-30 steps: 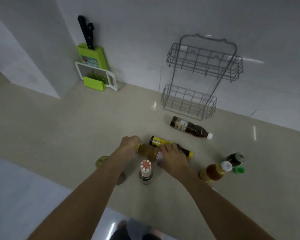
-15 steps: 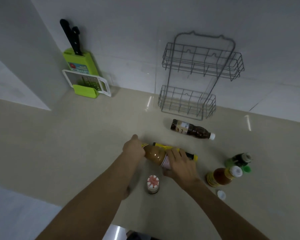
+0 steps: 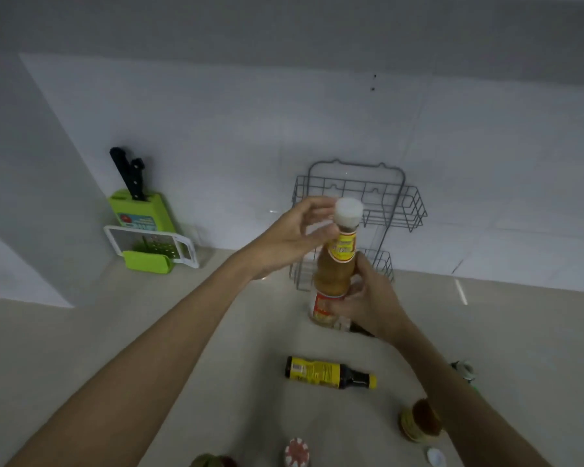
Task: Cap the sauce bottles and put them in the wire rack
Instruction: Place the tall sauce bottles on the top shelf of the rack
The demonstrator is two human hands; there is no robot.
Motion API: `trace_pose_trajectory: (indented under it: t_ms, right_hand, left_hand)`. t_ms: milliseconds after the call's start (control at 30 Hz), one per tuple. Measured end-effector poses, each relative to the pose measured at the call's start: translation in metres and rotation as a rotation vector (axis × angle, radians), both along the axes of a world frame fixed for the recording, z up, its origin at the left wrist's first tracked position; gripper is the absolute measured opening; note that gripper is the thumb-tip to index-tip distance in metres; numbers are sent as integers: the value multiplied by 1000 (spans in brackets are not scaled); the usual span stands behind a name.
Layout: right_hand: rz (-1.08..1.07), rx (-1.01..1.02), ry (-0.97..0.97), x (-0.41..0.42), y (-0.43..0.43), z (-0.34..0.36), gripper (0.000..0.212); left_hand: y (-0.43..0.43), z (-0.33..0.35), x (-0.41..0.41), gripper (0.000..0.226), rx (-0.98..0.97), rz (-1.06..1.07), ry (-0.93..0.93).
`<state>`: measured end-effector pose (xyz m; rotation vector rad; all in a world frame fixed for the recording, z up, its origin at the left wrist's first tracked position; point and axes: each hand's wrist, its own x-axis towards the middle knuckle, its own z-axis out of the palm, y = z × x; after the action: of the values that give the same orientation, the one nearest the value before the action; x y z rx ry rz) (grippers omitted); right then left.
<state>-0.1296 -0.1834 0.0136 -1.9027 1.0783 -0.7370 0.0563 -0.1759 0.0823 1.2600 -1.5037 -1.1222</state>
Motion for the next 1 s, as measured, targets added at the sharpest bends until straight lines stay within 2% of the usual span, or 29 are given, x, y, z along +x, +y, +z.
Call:
trace_pose_trajectory:
  t_ms: [67, 133, 267, 333, 467, 567, 700, 833, 900, 967, 1000]
  right_hand:
    - [-126, -137, -44, 5, -17, 20, 69]
    - [-277, -256, -144, 14, -38, 35, 71]
    - [-458, -380, -349, 49, -84, 61, 68]
    - [-446, -362, -311, 66, -107, 70, 61]
    - [-320, -337, -80, 86, -135, 61, 54]
    - [-245, -325, 29, 94, -139, 54, 58]
    - [-199, -269, 131, 98, -147, 54, 70]
    - [-108, -206, 158, 96, -144, 57, 69]
    - [-86, -148, 92, 95, -136, 60, 69]
    - [-189, -256, -44, 84, -119, 50, 59]
    - [-280, -389, -103, 73, -107, 38, 42]
  left_hand:
    - [-12, -13, 20, 54, 4, 209, -65]
    - [-26, -28, 34, 66, 116, 341, -40]
    - [-58, -40, 32, 80, 327, 337, 238]
    - [-68, -40, 24, 85, 370, 336, 312]
    - [-74, -49, 18, 88, 364, 372, 385]
    - [-71, -52, 20, 88, 358, 352, 455]
    - [-73, -53, 24, 89, 340, 328, 442]
    - [-72, -58, 21, 85, 291, 338, 402]
    - [-71, -61, 20, 82, 251, 344, 385]
    - [-68, -67, 21, 80, 230, 368, 348]
    - [-65, -72, 22, 78, 234, 398, 314]
